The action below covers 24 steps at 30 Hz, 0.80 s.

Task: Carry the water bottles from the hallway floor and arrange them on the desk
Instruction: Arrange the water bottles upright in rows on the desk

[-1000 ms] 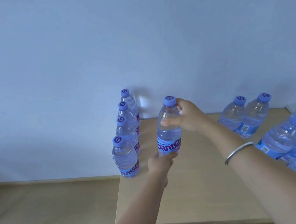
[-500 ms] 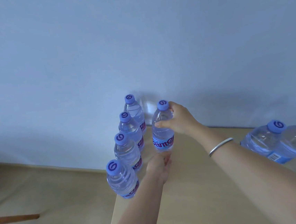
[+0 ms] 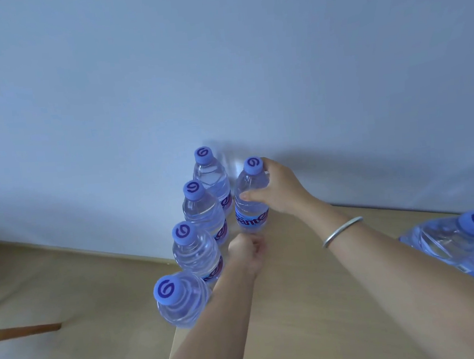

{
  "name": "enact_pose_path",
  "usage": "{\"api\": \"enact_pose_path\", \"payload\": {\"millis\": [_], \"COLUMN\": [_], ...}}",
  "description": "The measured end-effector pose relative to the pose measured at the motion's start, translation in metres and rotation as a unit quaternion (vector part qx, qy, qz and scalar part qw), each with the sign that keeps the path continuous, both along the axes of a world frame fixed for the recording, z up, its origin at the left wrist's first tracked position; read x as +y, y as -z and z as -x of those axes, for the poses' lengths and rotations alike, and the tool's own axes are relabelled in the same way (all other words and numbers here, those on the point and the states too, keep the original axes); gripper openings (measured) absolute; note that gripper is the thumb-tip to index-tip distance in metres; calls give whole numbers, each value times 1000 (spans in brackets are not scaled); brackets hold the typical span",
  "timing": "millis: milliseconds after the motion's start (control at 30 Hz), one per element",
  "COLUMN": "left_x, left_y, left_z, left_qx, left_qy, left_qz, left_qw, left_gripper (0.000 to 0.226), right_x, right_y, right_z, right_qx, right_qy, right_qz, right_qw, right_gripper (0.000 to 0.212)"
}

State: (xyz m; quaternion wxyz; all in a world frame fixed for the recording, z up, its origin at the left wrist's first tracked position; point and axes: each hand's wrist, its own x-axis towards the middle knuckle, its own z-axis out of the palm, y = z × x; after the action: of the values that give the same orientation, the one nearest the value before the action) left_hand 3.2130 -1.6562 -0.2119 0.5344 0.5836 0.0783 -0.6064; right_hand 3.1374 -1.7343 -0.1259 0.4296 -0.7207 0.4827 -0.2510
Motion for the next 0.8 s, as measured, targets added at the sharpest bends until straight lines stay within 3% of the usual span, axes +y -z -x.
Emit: {"api": "enact_pose_path", "payload": {"millis": [267, 800], "left_x": [-9, -29], "left_y": [1, 0], "left_z": [-2, -7], "left_qx": [31, -5], "left_qy": [-42, -14], "left_qz": [11, -3], "left_qw": [999, 1000], "left_gripper": [33, 33], "right_x": [-4, -11], "right_y": [5, 15], "right_z": [-13, -19], "right_qx": [43, -1], "right_qy": [2, 38], "right_qz": [45, 66], "right_qw": [998, 997], "right_gripper": [55, 58]}}
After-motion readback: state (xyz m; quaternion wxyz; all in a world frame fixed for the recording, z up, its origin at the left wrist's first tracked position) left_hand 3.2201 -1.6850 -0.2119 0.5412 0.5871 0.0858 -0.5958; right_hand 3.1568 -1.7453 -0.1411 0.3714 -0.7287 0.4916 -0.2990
